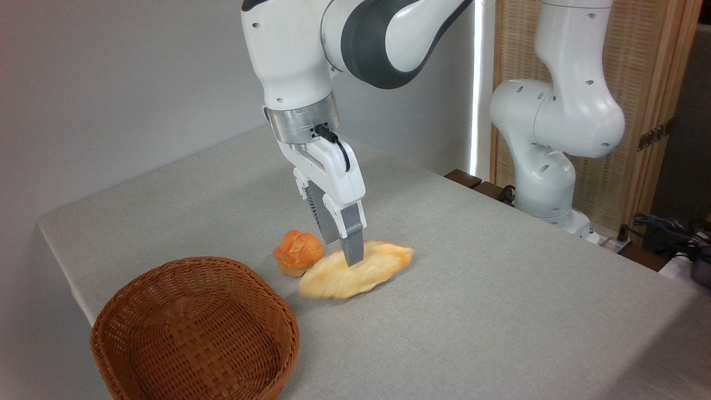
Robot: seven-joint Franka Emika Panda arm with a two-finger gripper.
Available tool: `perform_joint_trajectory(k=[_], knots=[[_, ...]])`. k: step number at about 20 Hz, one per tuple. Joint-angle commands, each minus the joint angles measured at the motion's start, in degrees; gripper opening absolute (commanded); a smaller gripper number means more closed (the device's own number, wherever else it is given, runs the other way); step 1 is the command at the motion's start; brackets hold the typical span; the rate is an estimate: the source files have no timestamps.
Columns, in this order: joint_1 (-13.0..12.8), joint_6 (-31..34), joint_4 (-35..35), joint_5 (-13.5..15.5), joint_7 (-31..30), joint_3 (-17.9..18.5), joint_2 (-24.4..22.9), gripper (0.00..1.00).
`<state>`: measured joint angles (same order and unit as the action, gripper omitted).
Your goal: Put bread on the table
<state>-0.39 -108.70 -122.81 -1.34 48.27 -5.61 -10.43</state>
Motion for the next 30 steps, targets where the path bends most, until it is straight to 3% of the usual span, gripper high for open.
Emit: perform_joint_trajectory(k=[1,5,7,10,12,13,17,20,30], knots=[[-0.2,1.3,0.5,0.9,-0.4,0.4,-0.6,1.0],[0.3,1.3,2.9,-0.1,1.4,1.7,-1.2,1.0],[0.3,1.3,6.0,-2.8,5.5,3.8,-1.2,1.0],[0.3,1.5,11.4,-2.2,5.4,6.0,-0.4,1.0],[0.3,4.1,15.1,-1.6,-0.3,4.7,0.1,1.0],[0.4,6.8,18.4,0.0,-4.9,3.0,1.7,1.0],[2.7,12.9,27.2,1.3,-11.7,-1.8,6.9,1.0],[4.1,13.9,29.5,1.2,-12.4,-4.2,8.0,1.0],[3.7,18.5,30.6,1.1,-12.0,-3.5,8.6,1.0]])
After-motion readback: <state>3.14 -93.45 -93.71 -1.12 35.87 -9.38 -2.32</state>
